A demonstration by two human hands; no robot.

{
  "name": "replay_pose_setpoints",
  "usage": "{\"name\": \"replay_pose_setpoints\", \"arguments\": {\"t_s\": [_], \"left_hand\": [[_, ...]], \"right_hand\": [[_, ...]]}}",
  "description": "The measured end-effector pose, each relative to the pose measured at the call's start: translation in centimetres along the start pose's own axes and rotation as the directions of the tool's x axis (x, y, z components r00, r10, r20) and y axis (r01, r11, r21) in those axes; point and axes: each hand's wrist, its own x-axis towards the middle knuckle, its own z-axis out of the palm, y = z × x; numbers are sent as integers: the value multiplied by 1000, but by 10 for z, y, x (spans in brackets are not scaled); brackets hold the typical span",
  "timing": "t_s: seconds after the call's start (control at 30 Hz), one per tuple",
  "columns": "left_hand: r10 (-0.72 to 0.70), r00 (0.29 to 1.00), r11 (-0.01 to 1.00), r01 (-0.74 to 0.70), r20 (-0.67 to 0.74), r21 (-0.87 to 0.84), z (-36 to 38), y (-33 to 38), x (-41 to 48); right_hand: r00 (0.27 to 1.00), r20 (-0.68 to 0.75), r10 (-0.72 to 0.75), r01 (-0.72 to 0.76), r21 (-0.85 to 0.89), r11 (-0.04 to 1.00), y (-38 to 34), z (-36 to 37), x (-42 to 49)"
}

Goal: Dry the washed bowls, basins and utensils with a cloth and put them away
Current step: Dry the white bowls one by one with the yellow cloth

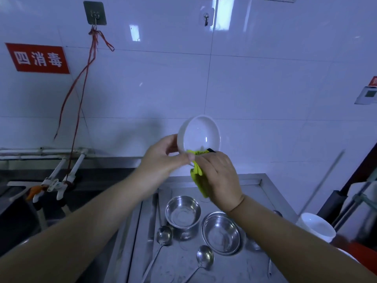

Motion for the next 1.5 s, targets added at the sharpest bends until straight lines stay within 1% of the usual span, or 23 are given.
{"name": "replay_pose_setpoints", "arguments": {"t_s": [0.07,0.1,0.17,0.23,0.27,0.33,0.37,0.4,0.47,0.53,0.63,0.73,0.77,0.83,0.9,0.97,1.03,1.1,1.2,1.3,1.37,1.43,1.5], "left_hand": [[34,999,999,-34,-35,-6,11,-3,-5],[47,998,999,-48,-50,-14,14,-3,-5],[81,995,996,-79,-55,29,14,1,-4],[67,997,993,-62,-39,103,7,7,-2],[33,999,991,-31,-11,129,2,10,0],[-66,991,980,43,113,193,-11,18,5],[-107,981,972,69,164,223,-17,21,8],[-126,978,973,89,169,211,-19,22,10],[-115,990,992,111,82,54,-16,17,10],[-71,997,994,71,10,-82,-5,3,5],[-7,999,998,4,-53,-63,5,-11,-5],[30,998,1000,-30,-53,7,0,-7,-7],[38,999,998,-36,-29,56,-4,-3,-7],[20,998,986,-29,55,162,-14,6,-4],[-62,979,965,8,196,262,-28,17,3],[-134,954,955,52,268,290,-40,22,10],[-115,969,985,84,217,149,-40,15,9],[-52,990,998,56,131,-23,-30,-1,1],[28,997,997,-23,75,-71,-11,-16,-11],[37,998,996,-33,52,-88,-8,-12,-11],[35,997,999,-34,67,-23,-13,-6,-10],[18,991,997,-28,133,77,-23,4,-5],[-41,965,985,-4,258,172,-34,15,2]], "right_hand": [[988,-46,147,-143,79,987,-17,5,1],[982,-54,178,-172,109,979,-21,7,1],[986,-33,166,-160,132,978,-22,8,-3],[999,16,43,-45,96,994,-10,6,-6],[997,44,-65,63,52,997,2,3,-6],[941,117,-316,323,-46,945,25,-7,-6],[904,148,-402,415,-75,907,33,-11,-4],[885,163,-436,453,-87,887,37,-13,-2],[919,146,-366,380,-83,921,34,-11,-1],[974,105,-199,205,-57,977,20,-5,-3],[1000,1,31,-31,24,999,-7,2,-3],[996,-4,86,-85,83,993,-21,5,-6],[999,15,50,-51,81,995,-20,3,-8],[993,55,-107,106,28,994,-8,-3,-9],[947,75,-313,318,-60,946,6,-11,-8],[912,73,-404,409,-108,906,10,-13,-7],[943,71,-325,331,-110,937,6,-9,-8],[989,51,-141,145,-80,986,-2,-2,-10],[994,-18,106,-105,21,994,-23,5,-6],[985,-10,174,-172,106,979,-38,8,-5],[994,29,105,-107,98,989,-33,4,-9],[992,79,-96,95,17,995,-16,-4,-13],[947,113,-302,313,-94,945,1,-12,-16]]}}
